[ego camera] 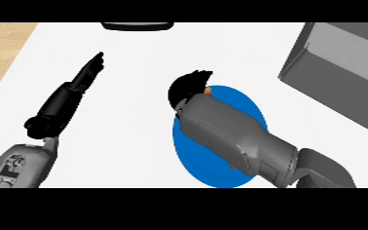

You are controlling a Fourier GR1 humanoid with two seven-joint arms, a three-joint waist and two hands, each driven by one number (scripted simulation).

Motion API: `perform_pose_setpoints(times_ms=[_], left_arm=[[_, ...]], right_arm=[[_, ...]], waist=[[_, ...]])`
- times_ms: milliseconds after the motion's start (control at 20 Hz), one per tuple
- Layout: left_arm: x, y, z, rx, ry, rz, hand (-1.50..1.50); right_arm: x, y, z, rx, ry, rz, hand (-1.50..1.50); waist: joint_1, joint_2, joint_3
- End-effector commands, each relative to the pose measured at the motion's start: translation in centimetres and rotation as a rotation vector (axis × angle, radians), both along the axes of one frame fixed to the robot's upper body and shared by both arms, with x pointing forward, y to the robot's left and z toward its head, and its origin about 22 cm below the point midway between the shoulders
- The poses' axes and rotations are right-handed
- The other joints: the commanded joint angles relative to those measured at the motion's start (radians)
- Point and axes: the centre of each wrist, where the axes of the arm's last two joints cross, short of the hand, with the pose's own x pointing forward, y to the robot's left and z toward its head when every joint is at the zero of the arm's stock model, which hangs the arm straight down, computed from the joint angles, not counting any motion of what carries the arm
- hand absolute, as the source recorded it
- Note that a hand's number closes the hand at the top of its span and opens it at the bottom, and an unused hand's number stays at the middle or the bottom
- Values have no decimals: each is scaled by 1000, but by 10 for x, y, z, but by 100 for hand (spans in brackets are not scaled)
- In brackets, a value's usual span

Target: Pick the croissant from the plate and place it in the cardboard box

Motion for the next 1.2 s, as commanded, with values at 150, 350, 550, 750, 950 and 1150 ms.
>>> perform_pose_setpoints(times_ms=[150,350,550,750,950,1150], left_arm=[[-9,-1,0,13,-6,18,0],[-8,-14,-6,9,-17,7,0],[-6,-24,-2,-1,-9,7,0],[-2,-8,5,2,-6,18,0],[-1,0,0,1,-13,-12,0],[-7,3,-2,0,9,25,0]], right_arm=[[-3,0,-9,-120,-14,-126,-150],[-14,-11,-38,-80,16,-118,-150],[1,-11,-23,-68,3,27,150],[-12,-6,-28,-83,-79,109,150],[-11,-14,-43,-92,-118,155,150],[3,-66,-15,237,-151,408,150]], waist=[[-4,-3,1],[7,2,0],[-4,1,1],[-3,1,1],[9,5,0],[-28,-1,4]])
